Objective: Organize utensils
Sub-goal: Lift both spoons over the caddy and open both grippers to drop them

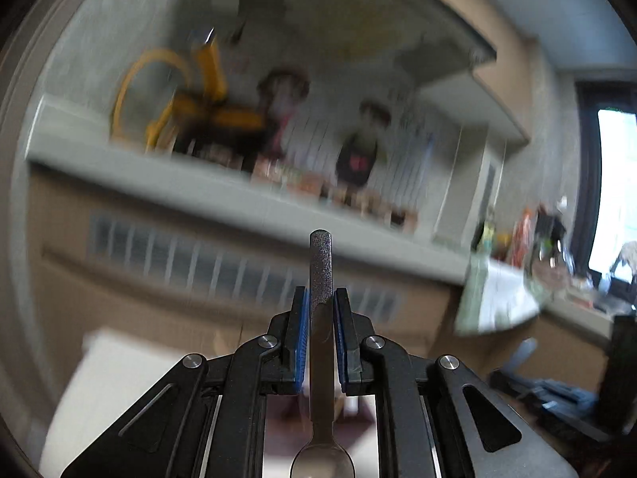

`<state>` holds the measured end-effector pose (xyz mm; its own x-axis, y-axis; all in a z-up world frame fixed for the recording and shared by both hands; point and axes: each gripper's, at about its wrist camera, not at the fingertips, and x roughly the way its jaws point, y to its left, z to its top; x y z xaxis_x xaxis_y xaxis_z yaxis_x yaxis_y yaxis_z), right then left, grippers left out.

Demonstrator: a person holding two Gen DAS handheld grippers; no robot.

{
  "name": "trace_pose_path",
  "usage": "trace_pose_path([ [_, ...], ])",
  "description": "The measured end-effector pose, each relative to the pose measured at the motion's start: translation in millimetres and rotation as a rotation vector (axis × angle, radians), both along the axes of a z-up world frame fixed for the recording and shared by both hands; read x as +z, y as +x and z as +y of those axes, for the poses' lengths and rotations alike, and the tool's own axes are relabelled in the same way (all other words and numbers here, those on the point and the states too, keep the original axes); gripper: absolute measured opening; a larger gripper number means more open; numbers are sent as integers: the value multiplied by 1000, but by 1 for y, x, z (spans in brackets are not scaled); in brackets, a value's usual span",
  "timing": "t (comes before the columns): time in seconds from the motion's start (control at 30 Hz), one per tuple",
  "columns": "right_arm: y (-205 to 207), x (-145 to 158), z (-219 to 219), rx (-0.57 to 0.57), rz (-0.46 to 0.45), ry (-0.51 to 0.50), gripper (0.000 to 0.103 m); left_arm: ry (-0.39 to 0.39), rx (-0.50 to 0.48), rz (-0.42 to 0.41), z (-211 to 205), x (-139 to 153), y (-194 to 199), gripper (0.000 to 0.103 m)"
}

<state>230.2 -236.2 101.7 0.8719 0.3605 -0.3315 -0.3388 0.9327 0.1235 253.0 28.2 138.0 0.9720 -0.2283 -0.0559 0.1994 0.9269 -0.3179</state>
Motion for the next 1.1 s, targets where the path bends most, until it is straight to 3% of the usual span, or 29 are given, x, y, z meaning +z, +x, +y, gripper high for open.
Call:
trace_pose_path([
  [0.1, 24, 44, 0, 16, -93, 27, 4, -30, 15, -54, 0, 2, 35, 12],
  [0.2, 49, 53, 9, 40, -112, 22, 4, -41, 35, -68, -2, -16, 69, 12],
  [0.33, 86, 25, 32, 25, -76, -70, 4, -55, 56, -8, -8, -55, 114, 12],
  [0.57, 126, -31, 46, 49, 44, -127, 4, -73, 24, 57, -11, -100, 138, 14],
  [0.6, 131, -37, 47, 92, 86, -119, 5, -77, 3, 61, -9, -103, 137, 21],
  [0.67, 139, -49, 51, 164, 160, -106, 10, -79, -24, 72, -6, -107, 135, 46],
  [0.77, 138, -58, 49, 201, 215, -79, 15, -115, -25, 91, 8, -103, 119, 48],
  [0.97, 95, -49, 34, 52, 119, -138, 22, -116, 53, 149, 35, -99, 66, 48],
  [1.1, 73, -67, 20, 32, 166, -110, 25, -109, 89, 244, 44, -118, 30, 48],
])
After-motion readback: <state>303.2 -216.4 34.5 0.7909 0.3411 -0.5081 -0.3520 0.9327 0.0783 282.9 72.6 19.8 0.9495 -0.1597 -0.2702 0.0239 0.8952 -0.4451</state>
